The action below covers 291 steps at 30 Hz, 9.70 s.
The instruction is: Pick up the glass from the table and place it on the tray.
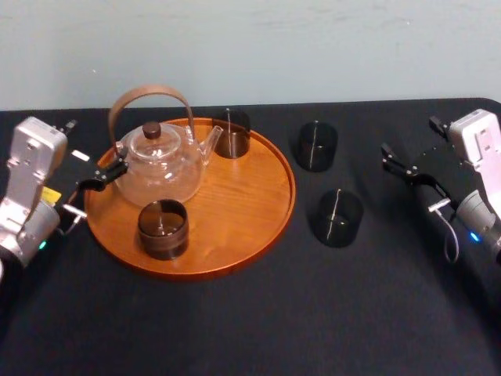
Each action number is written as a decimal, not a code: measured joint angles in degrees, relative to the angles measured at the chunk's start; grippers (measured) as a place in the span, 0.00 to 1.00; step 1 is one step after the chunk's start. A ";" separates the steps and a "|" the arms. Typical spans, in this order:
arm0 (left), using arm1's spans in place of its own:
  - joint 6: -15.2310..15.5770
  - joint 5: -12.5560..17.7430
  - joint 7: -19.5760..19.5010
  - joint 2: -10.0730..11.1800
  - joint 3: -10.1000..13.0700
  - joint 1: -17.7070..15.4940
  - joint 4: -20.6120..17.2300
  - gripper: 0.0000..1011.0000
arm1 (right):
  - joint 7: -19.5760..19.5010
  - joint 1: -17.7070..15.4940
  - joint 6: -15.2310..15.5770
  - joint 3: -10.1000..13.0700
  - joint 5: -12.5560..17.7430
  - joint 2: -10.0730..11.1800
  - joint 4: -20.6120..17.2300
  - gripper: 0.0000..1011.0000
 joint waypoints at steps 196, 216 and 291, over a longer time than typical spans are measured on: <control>0.00 0.00 0.00 0.00 0.00 0.00 0.00 1.00 | 28.99 10.31 10.74 -4.64 -5.90 -18.67 7.59 0.91; 0.00 0.00 0.00 0.00 0.00 0.00 0.00 1.00 | 29.89 10.07 9.97 -6.66 -6.18 -19.84 8.84 0.91; 0.00 0.00 0.00 0.00 0.00 0.00 0.00 1.00 | 26.99 0.46 15.54 -4.18 -7.13 -13.35 -5.27 0.99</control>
